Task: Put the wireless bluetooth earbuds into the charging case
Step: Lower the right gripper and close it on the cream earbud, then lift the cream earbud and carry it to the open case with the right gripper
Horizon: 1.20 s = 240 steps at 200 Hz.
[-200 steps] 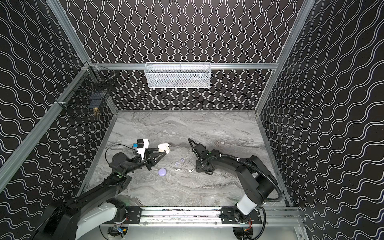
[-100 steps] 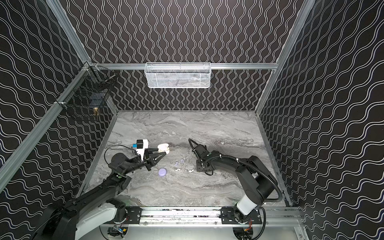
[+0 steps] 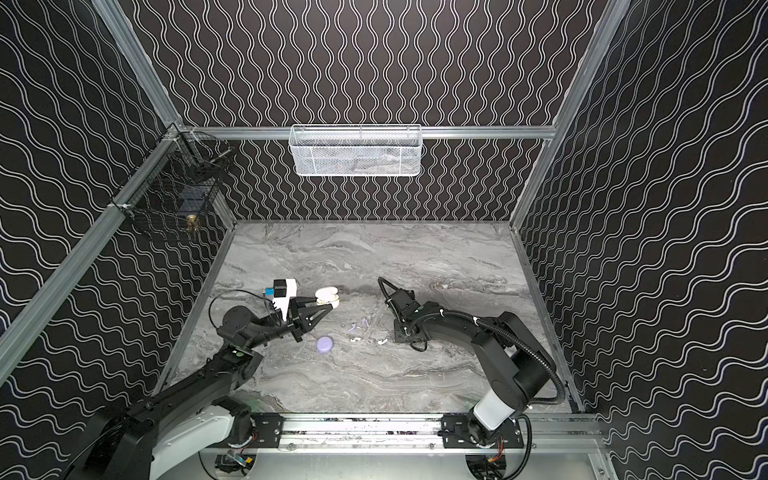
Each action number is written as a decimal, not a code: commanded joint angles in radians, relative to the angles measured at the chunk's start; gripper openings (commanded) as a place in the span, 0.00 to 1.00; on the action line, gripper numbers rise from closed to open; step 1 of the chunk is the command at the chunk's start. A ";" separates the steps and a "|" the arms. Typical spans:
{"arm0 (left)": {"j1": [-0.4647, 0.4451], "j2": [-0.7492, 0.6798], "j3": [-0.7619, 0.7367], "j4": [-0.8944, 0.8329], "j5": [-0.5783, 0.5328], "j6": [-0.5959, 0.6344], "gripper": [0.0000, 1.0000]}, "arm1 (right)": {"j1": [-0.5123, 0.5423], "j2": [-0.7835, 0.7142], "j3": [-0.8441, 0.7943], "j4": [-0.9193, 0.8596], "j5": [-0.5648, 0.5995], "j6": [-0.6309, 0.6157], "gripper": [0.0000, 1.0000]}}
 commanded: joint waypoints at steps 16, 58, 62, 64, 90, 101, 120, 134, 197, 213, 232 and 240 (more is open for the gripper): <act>-0.005 0.002 0.001 0.020 0.001 0.012 0.00 | 0.001 -0.005 -0.015 -0.012 -0.030 0.022 0.20; -0.029 0.007 0.009 0.026 0.007 0.032 0.00 | 0.001 -0.096 -0.025 0.018 -0.010 0.045 0.14; -0.032 0.005 0.012 0.021 0.003 0.036 0.00 | 0.001 -0.110 -0.025 0.015 -0.005 0.049 0.14; -0.034 0.004 0.013 0.016 0.002 0.041 0.00 | 0.000 -0.117 -0.023 0.014 -0.004 0.049 0.14; -0.056 -0.011 0.026 -0.042 -0.023 0.096 0.00 | 0.004 -0.232 0.001 0.005 0.023 0.055 0.13; -0.064 -0.015 0.032 -0.062 -0.033 0.122 0.00 | 0.012 -0.292 0.019 0.004 0.036 0.053 0.13; -0.074 -0.026 0.032 -0.064 -0.040 0.150 0.00 | 0.040 -0.384 0.073 -0.008 0.078 0.046 0.11; -0.080 -0.038 0.023 -0.049 -0.046 0.169 0.00 | 0.083 -0.438 0.134 -0.023 0.120 0.042 0.11; -0.102 -0.096 0.025 -0.040 -0.102 0.227 0.00 | 0.429 -0.524 0.349 0.060 0.365 -0.020 0.07; -0.112 -0.115 0.023 -0.044 -0.136 0.226 0.00 | 0.499 -0.521 0.360 0.140 0.396 -0.057 0.07; -0.127 -0.115 0.053 -0.098 -0.179 0.238 0.00 | 0.576 -0.508 0.362 0.244 0.428 -0.116 0.07; -0.136 -0.114 0.061 -0.115 -0.195 0.247 0.00 | 0.600 -0.496 0.362 0.285 0.431 -0.142 0.07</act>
